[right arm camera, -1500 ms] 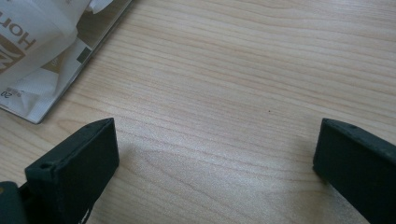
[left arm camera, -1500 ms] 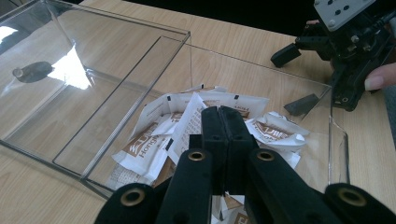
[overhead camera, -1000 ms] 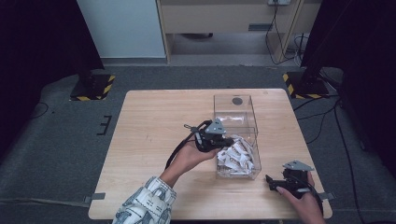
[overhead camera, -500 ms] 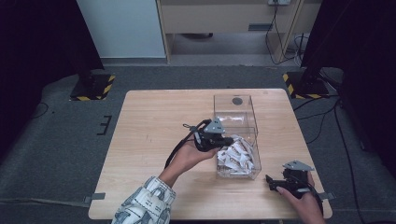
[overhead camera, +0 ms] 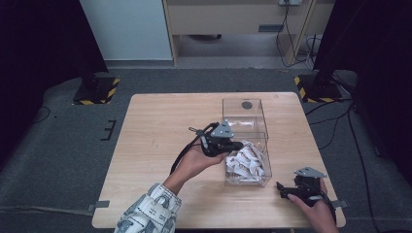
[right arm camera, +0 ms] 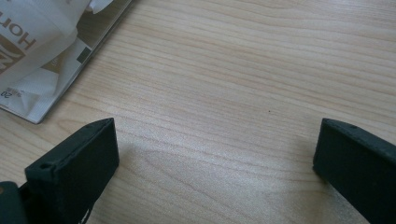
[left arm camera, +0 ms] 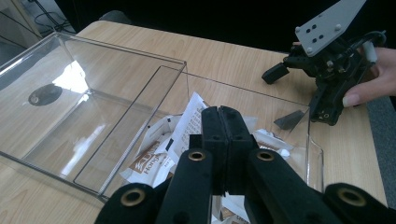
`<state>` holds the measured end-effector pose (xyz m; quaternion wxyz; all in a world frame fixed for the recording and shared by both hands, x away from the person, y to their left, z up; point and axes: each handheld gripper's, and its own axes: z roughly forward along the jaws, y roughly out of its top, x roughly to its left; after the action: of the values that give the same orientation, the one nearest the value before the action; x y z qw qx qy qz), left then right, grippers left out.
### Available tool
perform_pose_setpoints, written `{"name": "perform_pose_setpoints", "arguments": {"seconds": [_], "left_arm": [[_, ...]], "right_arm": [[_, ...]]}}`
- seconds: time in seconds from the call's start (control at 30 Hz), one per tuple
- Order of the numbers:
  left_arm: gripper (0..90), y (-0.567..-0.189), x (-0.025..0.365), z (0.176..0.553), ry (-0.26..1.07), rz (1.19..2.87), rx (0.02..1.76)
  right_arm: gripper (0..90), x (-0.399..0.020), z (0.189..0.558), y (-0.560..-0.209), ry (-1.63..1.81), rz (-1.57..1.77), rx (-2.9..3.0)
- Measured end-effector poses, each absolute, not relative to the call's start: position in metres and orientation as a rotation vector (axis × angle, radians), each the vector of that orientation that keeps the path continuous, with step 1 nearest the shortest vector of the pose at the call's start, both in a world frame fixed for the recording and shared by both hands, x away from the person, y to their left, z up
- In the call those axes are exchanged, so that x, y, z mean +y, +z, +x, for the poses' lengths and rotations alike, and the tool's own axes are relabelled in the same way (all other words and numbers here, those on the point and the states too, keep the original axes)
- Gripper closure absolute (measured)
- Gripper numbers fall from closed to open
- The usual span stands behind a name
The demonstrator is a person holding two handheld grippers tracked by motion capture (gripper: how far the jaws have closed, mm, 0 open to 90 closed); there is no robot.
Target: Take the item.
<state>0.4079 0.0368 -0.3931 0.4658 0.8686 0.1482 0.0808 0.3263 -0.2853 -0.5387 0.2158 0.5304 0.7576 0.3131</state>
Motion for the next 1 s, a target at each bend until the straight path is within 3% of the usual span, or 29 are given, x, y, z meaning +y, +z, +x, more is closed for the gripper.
{"name": "perform_pose_setpoints", "arguments": {"seconds": [1.0], "left_arm": [[89.4, -0.377, 0.058, 0.409, 0.221, 2.097, 0.381]], "right_arm": [[0.5, -0.285, 0.326, -0.539, 0.867, 1.470, 2.100]]}}
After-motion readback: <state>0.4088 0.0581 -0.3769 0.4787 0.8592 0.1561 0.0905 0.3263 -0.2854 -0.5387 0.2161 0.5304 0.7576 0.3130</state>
